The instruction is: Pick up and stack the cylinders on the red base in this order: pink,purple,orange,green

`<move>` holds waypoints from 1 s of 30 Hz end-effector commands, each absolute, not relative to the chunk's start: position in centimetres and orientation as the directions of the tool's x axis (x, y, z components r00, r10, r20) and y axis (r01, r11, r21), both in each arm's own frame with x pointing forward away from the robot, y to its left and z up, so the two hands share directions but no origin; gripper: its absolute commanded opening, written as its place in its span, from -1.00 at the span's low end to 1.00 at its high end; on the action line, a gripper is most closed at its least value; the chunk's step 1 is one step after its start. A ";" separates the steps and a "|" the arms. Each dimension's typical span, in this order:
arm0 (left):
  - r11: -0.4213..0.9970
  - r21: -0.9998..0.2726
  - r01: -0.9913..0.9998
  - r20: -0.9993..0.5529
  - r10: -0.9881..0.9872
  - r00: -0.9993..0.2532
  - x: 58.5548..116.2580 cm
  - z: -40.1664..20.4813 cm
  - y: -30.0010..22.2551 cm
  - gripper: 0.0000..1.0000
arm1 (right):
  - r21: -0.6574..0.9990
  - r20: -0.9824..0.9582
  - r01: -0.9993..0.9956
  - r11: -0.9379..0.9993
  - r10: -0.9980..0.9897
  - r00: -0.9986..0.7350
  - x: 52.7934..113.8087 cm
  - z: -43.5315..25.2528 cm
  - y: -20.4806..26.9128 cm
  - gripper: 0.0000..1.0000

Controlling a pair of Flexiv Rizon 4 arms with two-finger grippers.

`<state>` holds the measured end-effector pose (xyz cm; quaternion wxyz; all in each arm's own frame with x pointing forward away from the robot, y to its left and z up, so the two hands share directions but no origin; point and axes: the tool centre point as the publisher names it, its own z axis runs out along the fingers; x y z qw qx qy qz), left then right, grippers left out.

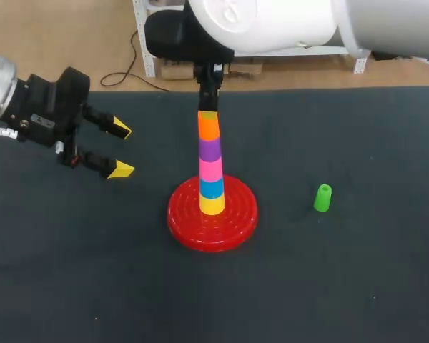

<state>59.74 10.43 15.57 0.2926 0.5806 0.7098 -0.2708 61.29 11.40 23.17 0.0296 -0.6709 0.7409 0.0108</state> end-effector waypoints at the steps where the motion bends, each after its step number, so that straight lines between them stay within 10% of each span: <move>1: 0.179 -0.042 0.983 -0.733 0.663 -0.152 59.7 15.5 10.5 1.00 | -0.022 -0.063 -0.994 0.103 -0.993 -0.101 61.3 22.9 11.0 -1.00; 18: 0.179 -0.042 0.983 -0.733 0.663 -0.152 59.7 15.5 10.5 1.00 | -0.003 -0.054 -0.995 0.099 -0.994 -0.098 60.9 21.4 11.5 -0.98; 21: 0.179 -0.042 0.983 -0.733 0.663 -0.152 59.7 15.5 10.5 1.00 | -0.024 -0.103 -0.994 0.108 -0.989 -0.105 60.5 22.7 11.3 1.00; 30: 0.179 -0.042 0.983 -0.733 0.663 -0.152 59.7 15.5 10.5 1.00 | -0.153 -0.225 -0.973 0.170 -0.965 -0.134 59.3 27.1 7.4 1.00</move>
